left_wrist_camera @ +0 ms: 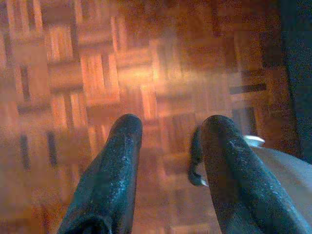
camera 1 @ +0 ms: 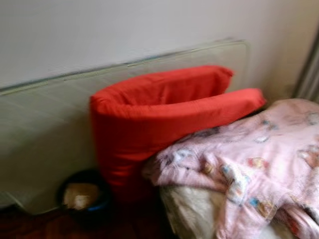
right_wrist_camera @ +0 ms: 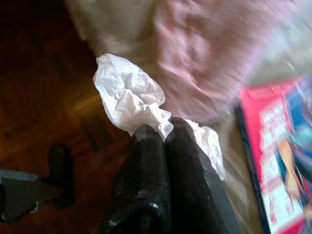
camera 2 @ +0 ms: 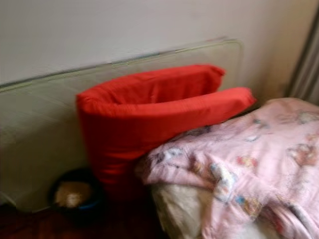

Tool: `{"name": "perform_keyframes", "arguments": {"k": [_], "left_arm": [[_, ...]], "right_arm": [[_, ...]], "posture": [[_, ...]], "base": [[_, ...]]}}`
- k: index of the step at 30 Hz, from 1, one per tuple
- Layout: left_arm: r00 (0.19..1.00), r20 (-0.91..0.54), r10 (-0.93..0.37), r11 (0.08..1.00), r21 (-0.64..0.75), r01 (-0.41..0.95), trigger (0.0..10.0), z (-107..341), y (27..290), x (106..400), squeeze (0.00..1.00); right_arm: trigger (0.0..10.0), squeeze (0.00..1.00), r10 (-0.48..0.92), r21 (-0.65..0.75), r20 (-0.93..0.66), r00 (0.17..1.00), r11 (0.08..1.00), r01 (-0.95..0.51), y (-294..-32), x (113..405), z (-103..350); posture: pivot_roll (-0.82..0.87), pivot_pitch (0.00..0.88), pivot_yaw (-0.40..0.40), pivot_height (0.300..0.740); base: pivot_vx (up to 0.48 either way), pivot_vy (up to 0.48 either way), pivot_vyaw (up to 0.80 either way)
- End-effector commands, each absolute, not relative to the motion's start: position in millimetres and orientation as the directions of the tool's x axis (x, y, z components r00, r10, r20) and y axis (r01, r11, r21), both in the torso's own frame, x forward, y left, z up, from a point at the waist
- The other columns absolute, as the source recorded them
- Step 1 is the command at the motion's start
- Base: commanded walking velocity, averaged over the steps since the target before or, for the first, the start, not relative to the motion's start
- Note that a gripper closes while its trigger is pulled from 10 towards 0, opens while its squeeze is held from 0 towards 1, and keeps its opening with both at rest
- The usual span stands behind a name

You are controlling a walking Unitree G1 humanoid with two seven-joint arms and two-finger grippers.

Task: Clean up the room

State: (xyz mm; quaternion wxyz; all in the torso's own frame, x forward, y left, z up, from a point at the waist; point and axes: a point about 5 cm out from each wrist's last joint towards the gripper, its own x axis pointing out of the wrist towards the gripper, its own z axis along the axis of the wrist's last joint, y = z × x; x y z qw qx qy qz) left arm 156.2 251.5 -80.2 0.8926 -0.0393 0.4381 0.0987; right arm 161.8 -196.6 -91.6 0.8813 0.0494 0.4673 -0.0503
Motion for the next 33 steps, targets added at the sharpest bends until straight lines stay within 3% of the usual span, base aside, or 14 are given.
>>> {"name": "perform_keyframes", "arguments": {"k": [1, 9, 12, 18, 23, 33], "left_arm": [[0.583, -0.799, 0.146, 0.978, 0.027, -0.208, 10.0, -83.1, 247.8, 152.4, 0.00], [0.590, -0.794, 0.147, 0.978, 0.025, -0.209, 10.0, -81.8, 247.2, 156.1, 0.00], [0.595, -0.786, 0.170, 0.973, 0.039, -0.226, 10.0, -76.0, 267.0, 154.2, 0.00], [0.594, -0.788, 0.165, 0.974, 0.034, -0.226, 10.0, -77.7, 261.3, 154.9, 0.00], [0.590, -0.795, 0.137, 0.977, 0.009, -0.215, 10.0, -83.8, 234.1, 160.6, 0.00], [0.654, -0.744, 0.137, 0.978, -0.001, -0.207, 10.0, -65.2, 235.4, 200.0, 0.00]], "right_arm": [[10.0, 0.00, -0.016, 0.065, -0.820, 0.572, 0.991, 0.121, -188.2, 166.8, -90.6], [10.0, 0.00, -0.014, 0.065, -0.824, 0.566, 0.991, 0.120, -188.6, 164.3, -91.6], [10.0, 0.00, -0.015, 0.066, -0.826, 0.564, 0.990, 0.122, -188.4, 164.3, -91.6], [10.0, 0.00, -0.021, 0.060, -0.832, 0.555, 0.990, 0.127, -188.3, 163.7, -92.2], [10.0, 0.00, -0.026, 0.072, -0.833, 0.553, 0.985, 0.155, -189.3, 163.1, -92.4], [10.0, 0.00, -0.027, 0.077, -0.830, 0.558, 0.984, 0.162, -189.0, 164.7, -91.8]], "posture": [[-0.03, 0.000, 0.023, 0.717], [-0.03, 0.000, 0.020, 0.717], [-0.03, 0.000, 0.019, 0.717], [-0.03, 0.000, 0.019, 0.717], [-0.03, 0.000, 0.020, 0.717], [-0.03, 0.000, 0.018, 0.717]], "base": [[0.000, 0.000, 0.80], [0.000, 0.000, 0.80], [0.000, 0.000, 0.80], [0.000, 0.000, 0.66], [0.000, 0.000, 0.00], [0.000, 0.099, 0.00]]}}
